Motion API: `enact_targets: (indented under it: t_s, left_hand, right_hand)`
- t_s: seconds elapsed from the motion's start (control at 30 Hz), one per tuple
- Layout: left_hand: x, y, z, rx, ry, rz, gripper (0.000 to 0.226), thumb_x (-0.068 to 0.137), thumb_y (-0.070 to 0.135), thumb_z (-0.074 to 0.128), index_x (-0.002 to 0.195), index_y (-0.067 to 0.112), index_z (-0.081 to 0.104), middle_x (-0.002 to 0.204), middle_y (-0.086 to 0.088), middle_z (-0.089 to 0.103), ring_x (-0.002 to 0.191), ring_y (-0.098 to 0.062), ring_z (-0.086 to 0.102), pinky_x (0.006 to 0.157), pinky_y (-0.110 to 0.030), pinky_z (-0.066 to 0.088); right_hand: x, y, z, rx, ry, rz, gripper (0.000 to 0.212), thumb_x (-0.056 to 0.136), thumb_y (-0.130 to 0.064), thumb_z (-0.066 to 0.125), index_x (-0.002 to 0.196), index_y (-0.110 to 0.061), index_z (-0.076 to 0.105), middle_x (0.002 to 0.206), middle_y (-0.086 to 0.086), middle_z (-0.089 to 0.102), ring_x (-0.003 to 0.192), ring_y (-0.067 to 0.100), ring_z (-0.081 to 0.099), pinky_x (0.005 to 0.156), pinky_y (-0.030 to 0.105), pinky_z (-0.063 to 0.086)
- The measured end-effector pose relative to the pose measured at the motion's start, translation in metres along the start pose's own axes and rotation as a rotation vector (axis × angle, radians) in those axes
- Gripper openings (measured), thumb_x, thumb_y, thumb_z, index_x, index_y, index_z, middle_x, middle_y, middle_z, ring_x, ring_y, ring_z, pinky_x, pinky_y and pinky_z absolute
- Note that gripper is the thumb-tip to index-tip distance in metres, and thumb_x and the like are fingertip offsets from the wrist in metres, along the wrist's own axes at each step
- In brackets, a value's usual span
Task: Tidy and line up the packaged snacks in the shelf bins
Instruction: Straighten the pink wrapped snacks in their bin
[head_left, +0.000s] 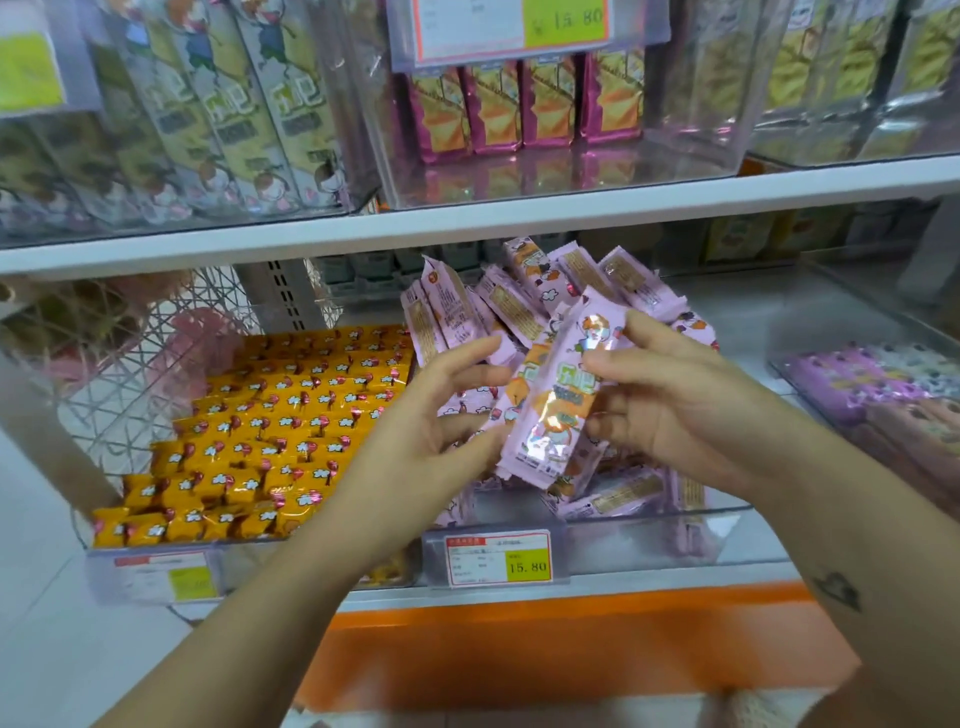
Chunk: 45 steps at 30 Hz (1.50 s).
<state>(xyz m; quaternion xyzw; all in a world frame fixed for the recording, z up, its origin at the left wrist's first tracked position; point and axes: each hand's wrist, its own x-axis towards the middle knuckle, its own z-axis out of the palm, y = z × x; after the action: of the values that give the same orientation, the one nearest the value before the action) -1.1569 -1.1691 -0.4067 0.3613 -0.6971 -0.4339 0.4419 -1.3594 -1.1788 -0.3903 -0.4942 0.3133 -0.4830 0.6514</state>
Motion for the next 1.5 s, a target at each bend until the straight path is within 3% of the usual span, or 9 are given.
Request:
enact_targets:
  t_s: [0.17,0.33,0.67,0.9,1.0,1.07,1.23,1.4,1.5]
  left_hand:
    - [0.005,-0.002,-0.02,-0.05,0.144,0.033,0.033,0.079,0.02,0.072,0.106,0.035,0.062,0.107,0.018,0.066,0.099,0.001,0.061,0.076,-0.019,0.051]
    - [0.007,-0.004,-0.03,-0.271,0.338,-0.047,0.027,0.072,0.027,0.071,0.098,0.03,0.066,0.093,0.006,0.073,0.095,-0.018,0.069,0.078,-0.027,0.055]
    - [0.008,-0.005,-0.038,0.218,0.36,0.064,0.015,0.081,0.014,0.071,0.088,0.022,0.06,0.088,0.006,0.071,0.085,-0.008,0.068,0.077,-0.018,0.053]
    - [0.006,-0.017,-0.027,0.618,0.074,0.075,0.015,0.088,0.021,0.065,0.079,0.029,0.057,0.075,0.011,0.065,0.075,-0.001,0.061,0.062,-0.014,0.046]
    - [0.008,-0.023,-0.027,0.812,0.006,0.134,0.012,0.089,0.029,0.062,0.08,0.031,0.055,0.076,0.014,0.06,0.08,-0.006,0.055,0.088,-0.027,0.043]
    - [0.009,-0.026,-0.029,0.905,-0.03,0.144,0.012,0.09,0.034,0.059,0.08,0.032,0.052,0.076,0.018,0.055,0.086,-0.005,0.05,0.112,-0.031,0.018]
    - [0.007,-0.029,-0.03,0.99,-0.147,0.058,0.01,0.093,0.036,0.051,0.085,0.033,0.055,0.097,0.021,0.053,0.12,-0.003,0.038,0.118,-0.045,-0.005]
    - [0.006,-0.03,-0.027,1.05,-0.192,0.007,0.038,0.092,0.057,0.032,0.085,0.032,0.06,0.084,0.023,0.049,0.13,-0.001,0.028,0.116,-0.048,-0.01]
    - [0.004,-0.03,-0.027,1.075,-0.212,0.009,0.038,0.082,0.068,0.041,0.088,0.035,0.06,0.091,0.021,0.05,0.13,0.0,0.024,0.116,-0.046,-0.013]
  right_hand:
    - [0.003,0.0,-0.001,-0.146,0.031,-0.097,0.038,0.07,-0.013,0.062,0.107,-0.023,0.061,0.091,0.0,0.07,0.08,0.015,0.065,0.064,0.028,0.055]
    - [0.003,0.009,0.004,-0.593,0.026,-0.148,0.042,0.075,-0.021,0.078,0.108,-0.039,0.059,0.108,-0.014,0.069,0.097,0.01,0.067,0.089,0.035,0.051]
    - [0.0,0.033,0.022,-0.822,0.007,-0.19,0.039,0.083,-0.006,0.069,0.108,-0.033,0.057,0.102,-0.008,0.048,0.066,0.003,0.063,0.069,0.024,0.055]
    - [0.002,0.059,0.031,-1.081,-0.038,-0.148,0.034,0.078,-0.027,0.076,0.109,-0.025,0.063,0.075,-0.016,0.061,0.07,0.005,0.062,0.077,0.035,0.053]
    - [0.002,0.061,0.031,-1.074,-0.086,-0.036,0.023,0.082,-0.026,0.071,0.1,-0.024,0.058,0.085,-0.006,0.064,0.075,0.006,0.063,0.076,0.027,0.053]
    - [0.001,0.057,0.027,-1.069,-0.107,0.029,0.017,0.087,-0.026,0.066,0.102,-0.024,0.059,0.092,-0.008,0.065,0.083,0.001,0.063,0.079,0.017,0.051]
    - [-0.005,0.046,0.024,-1.15,-0.199,0.107,0.021,0.094,-0.024,0.055,0.113,-0.021,0.064,0.104,-0.009,0.068,0.095,0.001,0.062,0.087,0.019,0.048]
    - [-0.001,0.018,-0.001,-1.28,0.282,-0.107,0.005,0.087,-0.025,0.062,0.082,-0.023,0.064,0.059,-0.007,0.062,0.061,0.004,0.058,0.065,0.025,0.048]
    - [0.002,0.017,-0.012,-1.492,0.37,-0.054,0.015,0.085,-0.033,0.065,0.091,-0.022,0.058,0.072,-0.009,0.062,0.07,0.009,0.055,0.067,0.026,0.043]
